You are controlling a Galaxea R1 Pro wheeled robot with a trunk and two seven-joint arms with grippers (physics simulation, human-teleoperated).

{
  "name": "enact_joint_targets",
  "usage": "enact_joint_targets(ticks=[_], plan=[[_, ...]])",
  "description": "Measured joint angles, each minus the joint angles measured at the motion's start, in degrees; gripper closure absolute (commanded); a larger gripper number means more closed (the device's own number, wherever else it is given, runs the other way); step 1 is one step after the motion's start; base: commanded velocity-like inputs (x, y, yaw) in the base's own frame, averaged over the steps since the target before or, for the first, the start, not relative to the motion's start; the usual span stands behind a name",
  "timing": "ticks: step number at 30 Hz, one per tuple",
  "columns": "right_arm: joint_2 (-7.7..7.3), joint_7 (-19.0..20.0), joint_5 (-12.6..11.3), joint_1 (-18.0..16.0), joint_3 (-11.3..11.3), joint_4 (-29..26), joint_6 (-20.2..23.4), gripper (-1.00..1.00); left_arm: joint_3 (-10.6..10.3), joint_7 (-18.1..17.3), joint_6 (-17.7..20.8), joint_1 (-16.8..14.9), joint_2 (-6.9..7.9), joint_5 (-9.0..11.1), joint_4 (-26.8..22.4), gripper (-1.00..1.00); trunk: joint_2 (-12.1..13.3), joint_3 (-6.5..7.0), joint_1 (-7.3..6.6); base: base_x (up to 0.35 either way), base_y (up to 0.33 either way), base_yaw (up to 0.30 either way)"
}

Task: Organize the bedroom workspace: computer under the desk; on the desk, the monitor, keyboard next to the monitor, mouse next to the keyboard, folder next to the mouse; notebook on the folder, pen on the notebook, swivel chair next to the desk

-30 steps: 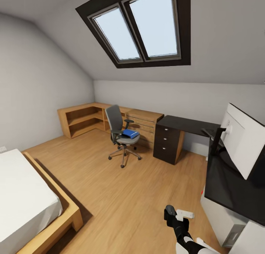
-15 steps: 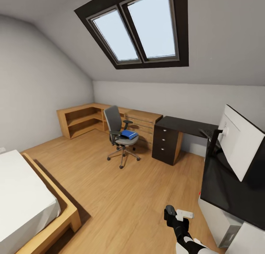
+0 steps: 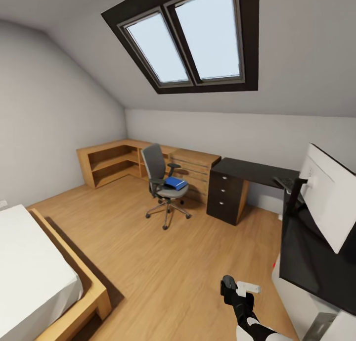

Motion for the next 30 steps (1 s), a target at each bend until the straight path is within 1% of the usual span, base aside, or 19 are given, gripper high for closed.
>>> enact_joint_targets(ticks=[2,15,21,30], plan=[[0.0,0.0,0.0,0.0,0.0,0.0,0.0,1.0,0.0,0.0,0.0,0.0,0.0,0.0,0.0,-1.0,0.8,0.36,-0.44,0.271,0.166,0.0],[0.0,0.0,0.0,0.0,0.0,0.0,0.0,1.0,0.0,0.0,0.1,0.0,0.0,0.0,0.0,-1.0,0.8,0.37,-0.45,0.295,0.171,0.0],[0.0,0.0,0.0,0.0,0.0,0.0,0.0,1.0,0.0,0.0,0.1,0.0,0.0,0.0,0.0,-1.0,0.8,0.37,-0.45,0.325,0.066,0.0],[-0.04,0.0,0.0,0.0,0.0,0.0,0.0,1.0,0.0,-0.1,0.1,0.0,0.04,0.0,0.0,-1.0,4.4,1.98,-2.43,0.334,0.007,0.0]])
